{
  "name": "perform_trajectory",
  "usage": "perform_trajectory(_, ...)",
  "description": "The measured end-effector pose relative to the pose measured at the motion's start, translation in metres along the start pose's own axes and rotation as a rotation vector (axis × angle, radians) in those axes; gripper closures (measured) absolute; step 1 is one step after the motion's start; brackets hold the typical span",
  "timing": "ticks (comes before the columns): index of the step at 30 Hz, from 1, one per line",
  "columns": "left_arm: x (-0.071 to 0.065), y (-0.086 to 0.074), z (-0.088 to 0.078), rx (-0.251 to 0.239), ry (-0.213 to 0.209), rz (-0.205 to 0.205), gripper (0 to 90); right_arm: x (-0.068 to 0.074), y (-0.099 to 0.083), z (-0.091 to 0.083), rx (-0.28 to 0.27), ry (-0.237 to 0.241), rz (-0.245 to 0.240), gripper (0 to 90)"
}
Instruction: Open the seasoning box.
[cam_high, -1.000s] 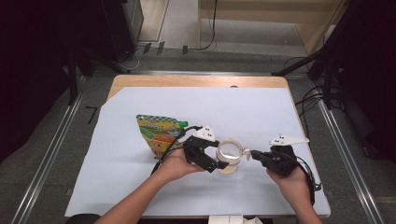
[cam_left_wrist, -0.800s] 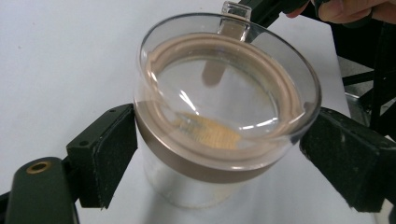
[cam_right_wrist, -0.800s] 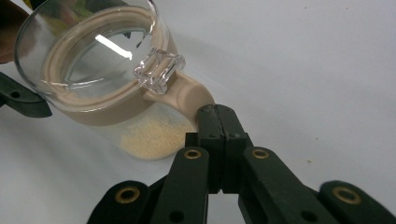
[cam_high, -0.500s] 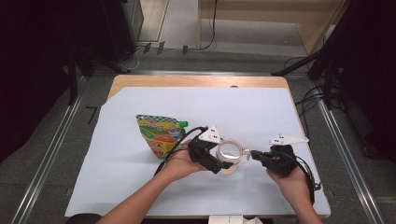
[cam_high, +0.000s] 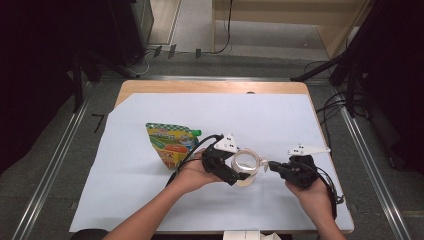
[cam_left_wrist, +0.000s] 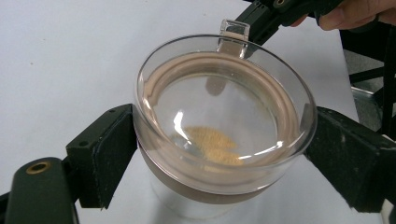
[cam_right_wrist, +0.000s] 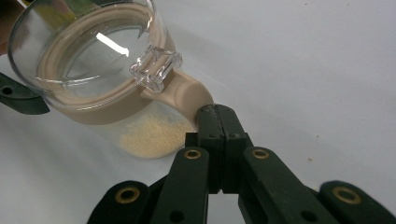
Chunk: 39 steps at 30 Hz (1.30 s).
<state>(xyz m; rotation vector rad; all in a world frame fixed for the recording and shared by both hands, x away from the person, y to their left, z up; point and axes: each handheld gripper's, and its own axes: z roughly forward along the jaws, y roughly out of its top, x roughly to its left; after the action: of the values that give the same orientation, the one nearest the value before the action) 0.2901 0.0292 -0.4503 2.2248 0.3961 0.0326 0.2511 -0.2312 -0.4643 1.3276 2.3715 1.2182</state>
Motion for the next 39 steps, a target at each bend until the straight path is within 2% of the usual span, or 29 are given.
perform_trajectory(10, -0.001, 0.007, -0.003, 0.002, 0.009, -0.007, 12.6, 0.0, 0.0, 0.0, -0.001, 0.001, 0.002, 90.0)
perform_trajectory(14, -0.001, 0.009, -0.004, 0.012, 0.01, 0.006, 12.8, 0.001, 0.0, -0.001, 0.0, 0.0, -0.004, 90.0)
perform_trajectory(19, -0.002, 0.01, -0.004, 0.016, 0.008, -0.004, 12.9, 0.001, 0.0, -0.001, 0.0, 0.0, -0.004, 90.0)
perform_trajectory(24, -0.002, 0.011, -0.005, 0.017, 0.015, 0.007, 13.0, 0.001, 0.0, -0.001, 0.0, 0.001, -0.005, 90.0)
perform_trajectory(33, -0.004, 0.016, -0.009, 0.0, 0.023, 0.017, 13.1, 0.002, -0.001, -0.001, 0.002, 0.001, -0.009, 90.0)
perform_trajectory(39, -0.007, 0.026, -0.014, -0.016, 0.019, 0.006, 13.3, 0.002, 0.0, -0.001, -0.001, 0.003, -0.013, 90.0)
